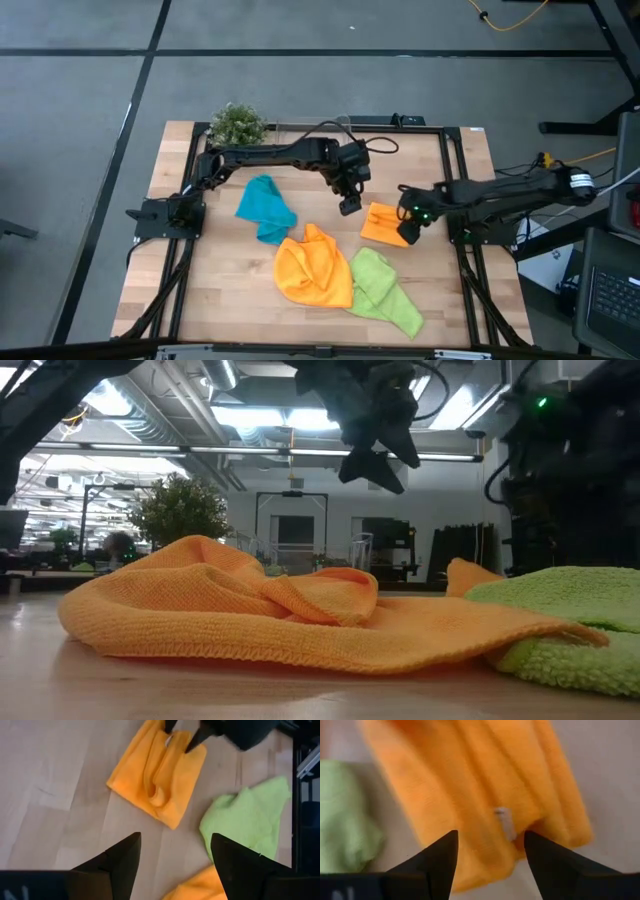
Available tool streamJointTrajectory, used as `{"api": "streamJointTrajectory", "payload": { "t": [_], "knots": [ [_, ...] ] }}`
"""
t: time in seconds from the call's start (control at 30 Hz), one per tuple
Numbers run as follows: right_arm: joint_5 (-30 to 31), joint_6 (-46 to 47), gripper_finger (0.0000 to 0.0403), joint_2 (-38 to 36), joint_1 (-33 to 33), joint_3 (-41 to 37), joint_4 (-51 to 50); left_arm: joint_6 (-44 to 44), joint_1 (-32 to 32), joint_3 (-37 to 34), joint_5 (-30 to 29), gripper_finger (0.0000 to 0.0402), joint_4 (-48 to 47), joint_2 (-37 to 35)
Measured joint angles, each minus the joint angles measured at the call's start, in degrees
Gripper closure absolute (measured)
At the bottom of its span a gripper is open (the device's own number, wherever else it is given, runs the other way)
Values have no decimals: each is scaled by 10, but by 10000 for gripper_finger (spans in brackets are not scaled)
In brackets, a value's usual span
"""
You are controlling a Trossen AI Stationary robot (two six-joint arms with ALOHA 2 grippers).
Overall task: Fold microfiber towels
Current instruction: Fold the top orange microfiber cloth
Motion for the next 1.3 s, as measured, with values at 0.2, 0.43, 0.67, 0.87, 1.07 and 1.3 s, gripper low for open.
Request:
{"api": "streamJointTrajectory", "payload": {
  "t": [0.2, 0.43, 0.67, 0.87, 1.07, 1.3],
  "knots": [
    [-6, -72, 173, 54, -58, 0, 84, 0, -5, 0, -4, 168, -16, -1],
    [-2, -96, 173, 54, -98, 40, 39, 2, -7, 0, -11, 168, -17, -1],
    [39, -138, 173, -1, -110, 118, -92, 14, -20, 0, 4, 168, 22, 27],
    [-13, -135, 173, -45, -108, 110, -118, -1, -14, 0, 54, 168, 62, 82],
    [-50, -135, 173, -73, -103, 67, -132, -17, -11, 0, 68, 168, 90, 123],
    [-68, -135, 173, -81, -92, 7, -76, -19, -17, 0, 67, 168, 121, 140]
  ]
}}
